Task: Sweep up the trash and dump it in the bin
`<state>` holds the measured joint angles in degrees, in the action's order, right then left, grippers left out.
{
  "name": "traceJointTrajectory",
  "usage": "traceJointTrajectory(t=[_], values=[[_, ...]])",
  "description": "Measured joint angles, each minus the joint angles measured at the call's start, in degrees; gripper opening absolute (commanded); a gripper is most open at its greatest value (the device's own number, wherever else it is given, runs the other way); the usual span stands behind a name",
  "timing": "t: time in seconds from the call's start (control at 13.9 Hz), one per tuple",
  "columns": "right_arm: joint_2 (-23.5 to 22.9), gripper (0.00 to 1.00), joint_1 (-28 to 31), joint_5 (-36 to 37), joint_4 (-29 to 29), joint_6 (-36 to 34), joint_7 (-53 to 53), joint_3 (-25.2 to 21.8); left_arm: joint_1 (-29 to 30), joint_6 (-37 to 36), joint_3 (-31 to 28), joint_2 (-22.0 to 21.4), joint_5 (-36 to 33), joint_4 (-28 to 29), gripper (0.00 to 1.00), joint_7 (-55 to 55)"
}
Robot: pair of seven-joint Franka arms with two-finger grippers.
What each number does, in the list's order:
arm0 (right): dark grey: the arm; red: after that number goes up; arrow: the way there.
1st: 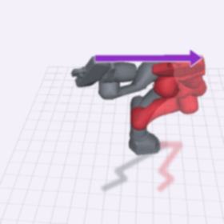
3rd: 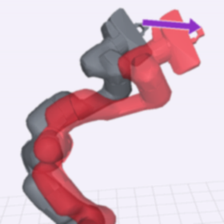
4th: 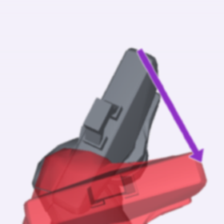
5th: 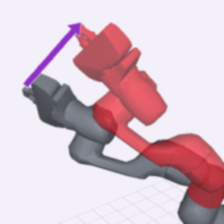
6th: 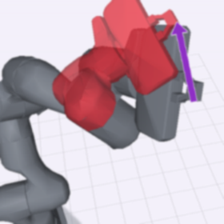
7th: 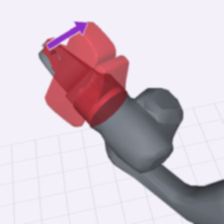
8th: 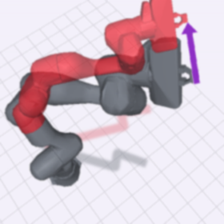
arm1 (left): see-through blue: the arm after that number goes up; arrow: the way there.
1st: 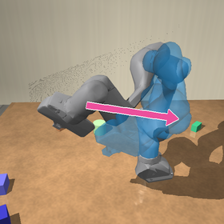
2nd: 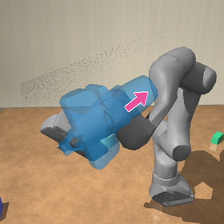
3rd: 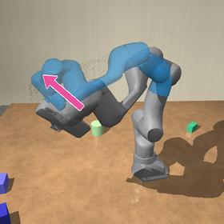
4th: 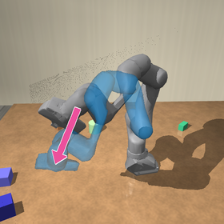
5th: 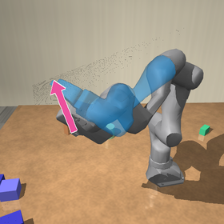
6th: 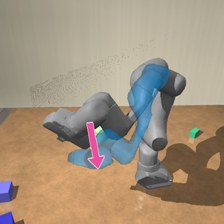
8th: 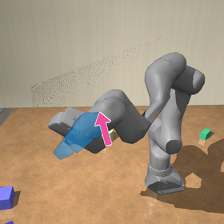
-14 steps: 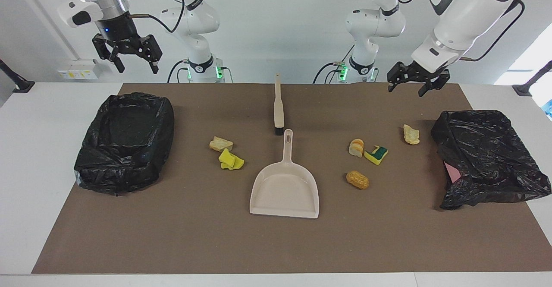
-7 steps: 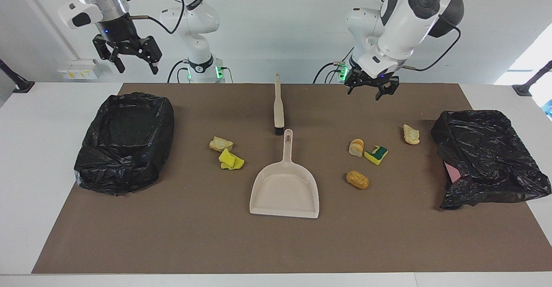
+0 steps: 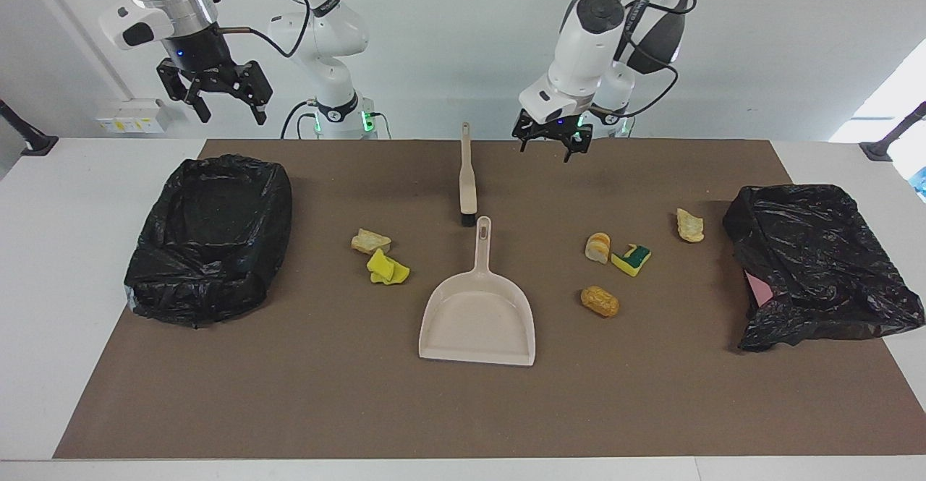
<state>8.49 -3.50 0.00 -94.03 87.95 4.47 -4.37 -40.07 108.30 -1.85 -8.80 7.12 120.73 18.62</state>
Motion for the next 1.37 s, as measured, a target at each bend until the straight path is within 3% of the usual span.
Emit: traceJointTrajectory(t=[0.43,0.94,1.01,1.23,1.37], values=[[0.37,1.0,0.05,0.0,-0.61,0.0,0.0,0.0,-12.66,11.85,0.04,2.69,0.02,8.31,1.0,10.59],[0.59,1.0,0.09,0.0,-0.78,-0.39,0.0,-0.01,-21.89,20.81,0.05,7.99,0.02,10.48,1.0,21.42],[0.62,1.0,0.09,0.0,-0.83,-0.44,0.0,-0.01,-22.53,22.03,0.03,8.69,0.02,10.72,0.96,22.89],[0.67,1.0,0.15,0.0,-0.95,-0.46,0.0,-0.07,-23.05,23.97,0.0,10.71,0.02,10.86,0.68,24.75],[0.69,1.0,0.18,0.0,-0.99,-0.47,0.0,-0.13,-23.05,23.96,-0.32,10.89,0.02,10.8,0.43,24.83]])
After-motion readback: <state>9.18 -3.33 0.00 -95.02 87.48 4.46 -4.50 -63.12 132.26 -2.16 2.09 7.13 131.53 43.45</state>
